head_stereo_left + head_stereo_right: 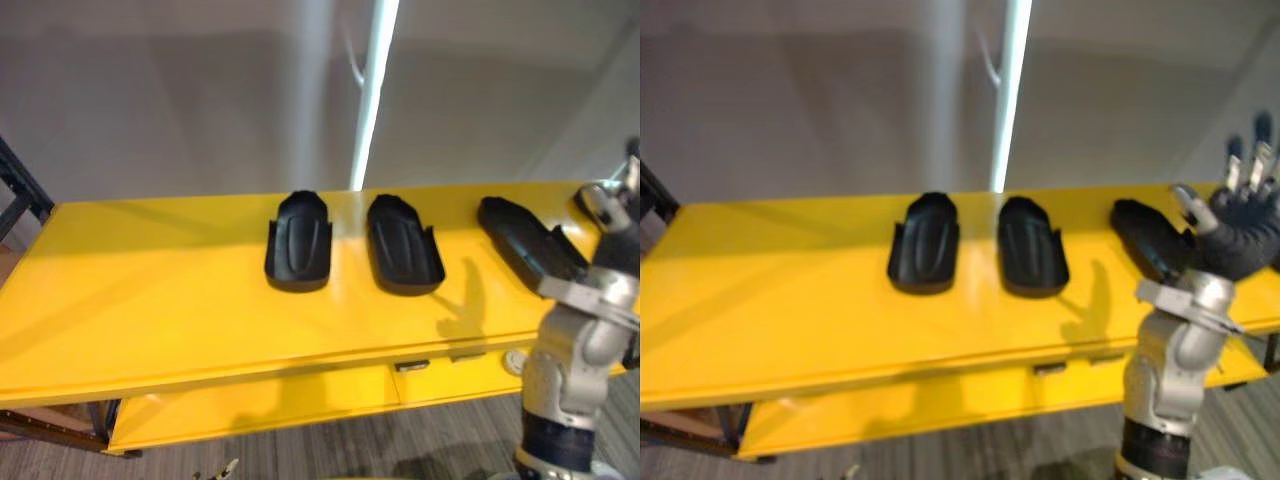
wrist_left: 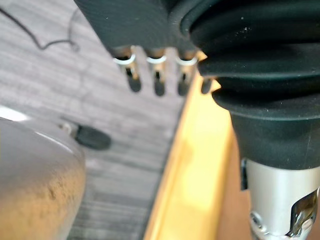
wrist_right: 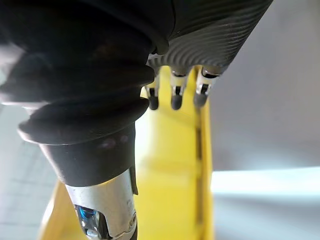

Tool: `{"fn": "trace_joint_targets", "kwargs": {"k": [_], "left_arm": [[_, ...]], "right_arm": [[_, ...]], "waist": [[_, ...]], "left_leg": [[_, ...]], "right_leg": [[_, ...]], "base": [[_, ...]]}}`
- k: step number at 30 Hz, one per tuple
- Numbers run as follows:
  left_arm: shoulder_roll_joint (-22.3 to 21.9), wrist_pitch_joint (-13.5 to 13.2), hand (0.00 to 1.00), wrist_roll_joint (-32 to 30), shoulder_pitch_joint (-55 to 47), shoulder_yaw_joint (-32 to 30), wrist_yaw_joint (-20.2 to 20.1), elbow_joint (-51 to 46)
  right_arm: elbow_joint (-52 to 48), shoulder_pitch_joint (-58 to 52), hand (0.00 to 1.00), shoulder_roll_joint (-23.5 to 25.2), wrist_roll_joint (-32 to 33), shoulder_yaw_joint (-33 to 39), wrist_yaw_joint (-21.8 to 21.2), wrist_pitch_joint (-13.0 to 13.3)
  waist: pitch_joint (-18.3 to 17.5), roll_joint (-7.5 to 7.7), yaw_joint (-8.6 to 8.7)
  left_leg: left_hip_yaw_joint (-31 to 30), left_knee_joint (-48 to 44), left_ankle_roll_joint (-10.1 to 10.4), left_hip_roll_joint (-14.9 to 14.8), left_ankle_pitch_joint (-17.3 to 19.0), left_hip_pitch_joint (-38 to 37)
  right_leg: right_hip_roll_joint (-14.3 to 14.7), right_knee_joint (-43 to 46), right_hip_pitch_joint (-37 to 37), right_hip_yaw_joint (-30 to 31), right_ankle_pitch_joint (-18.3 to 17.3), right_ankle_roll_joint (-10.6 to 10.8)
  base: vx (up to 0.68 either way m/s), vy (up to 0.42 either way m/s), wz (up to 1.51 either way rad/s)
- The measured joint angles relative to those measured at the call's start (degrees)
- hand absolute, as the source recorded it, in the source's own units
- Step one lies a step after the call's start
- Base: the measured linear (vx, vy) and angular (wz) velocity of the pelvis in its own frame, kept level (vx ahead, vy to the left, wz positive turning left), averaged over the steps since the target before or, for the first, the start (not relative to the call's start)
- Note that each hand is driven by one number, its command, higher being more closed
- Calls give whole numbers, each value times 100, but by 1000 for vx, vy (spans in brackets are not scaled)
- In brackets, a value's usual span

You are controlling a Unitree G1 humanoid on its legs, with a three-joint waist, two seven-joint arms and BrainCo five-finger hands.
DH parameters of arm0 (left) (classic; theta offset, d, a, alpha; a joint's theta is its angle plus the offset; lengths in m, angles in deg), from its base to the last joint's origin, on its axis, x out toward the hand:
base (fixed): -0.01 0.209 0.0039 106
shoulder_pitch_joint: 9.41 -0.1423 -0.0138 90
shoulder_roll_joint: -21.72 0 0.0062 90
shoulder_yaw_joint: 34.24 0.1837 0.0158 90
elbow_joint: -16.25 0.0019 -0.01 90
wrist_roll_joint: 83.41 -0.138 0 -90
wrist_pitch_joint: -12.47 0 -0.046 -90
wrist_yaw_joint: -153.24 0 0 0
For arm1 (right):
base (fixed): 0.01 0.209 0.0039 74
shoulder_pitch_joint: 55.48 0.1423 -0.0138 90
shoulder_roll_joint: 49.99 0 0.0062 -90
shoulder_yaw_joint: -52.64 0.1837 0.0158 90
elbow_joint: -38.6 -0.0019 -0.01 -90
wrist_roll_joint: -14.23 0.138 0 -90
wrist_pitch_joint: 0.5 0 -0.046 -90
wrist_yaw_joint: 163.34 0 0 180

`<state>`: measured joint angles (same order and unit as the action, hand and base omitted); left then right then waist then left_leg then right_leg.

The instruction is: Walk over and take plastic housings, then place them on the shelf

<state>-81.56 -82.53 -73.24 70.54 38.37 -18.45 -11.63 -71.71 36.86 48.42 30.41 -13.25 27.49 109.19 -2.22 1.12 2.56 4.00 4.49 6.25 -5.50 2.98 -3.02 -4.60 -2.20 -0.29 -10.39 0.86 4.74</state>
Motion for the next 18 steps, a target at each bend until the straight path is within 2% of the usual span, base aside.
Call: {"fn": "trace_joint_targets", "kwargs": {"k": [4, 7, 13, 18], "left_arm": [[-74, -33, 0, -22, -2, -74, 5, -14], [-91, -61, 0, -171, -16, -198, 9, -20], [-106, -92, 0, -172, -20, -233, 10, -30], [-210, -97, 0, -171, -15, -286, 9, -117]], "right_arm": [[253, -769, 0, 572, -898, 233, 273, -259], [820, -1155, 0, 961, -1562, 481, 490, -503], [2085, -1516, 0, 1204, -1998, 866, 852, -773], [3173, -1622, 0, 1307, -2025, 1193, 1211, -1091]], "waist": [[-37, -34, 12], [-35, -26, 132], [39, -102, 125], [112, -142, 126]], "left_leg": [[139, -1, 5, -8, 4, -5], [168, -1, 4, -2, 5, -12], [435, -112, -34, 21, 148, -100], [522, -112, -42, 26, 183, -170]], "right_leg": [[18, 1, -90, 127, 29, 0], [13, 2, -91, 143, 33, 4], [-12, 25, -70, 346, 54, 35], [-13, 52, -65, 440, 52, 43]], "base": [[-2, 14, -15], [-3, 4, -1], [-15, 29, -20], [12, 20, -10]]}}
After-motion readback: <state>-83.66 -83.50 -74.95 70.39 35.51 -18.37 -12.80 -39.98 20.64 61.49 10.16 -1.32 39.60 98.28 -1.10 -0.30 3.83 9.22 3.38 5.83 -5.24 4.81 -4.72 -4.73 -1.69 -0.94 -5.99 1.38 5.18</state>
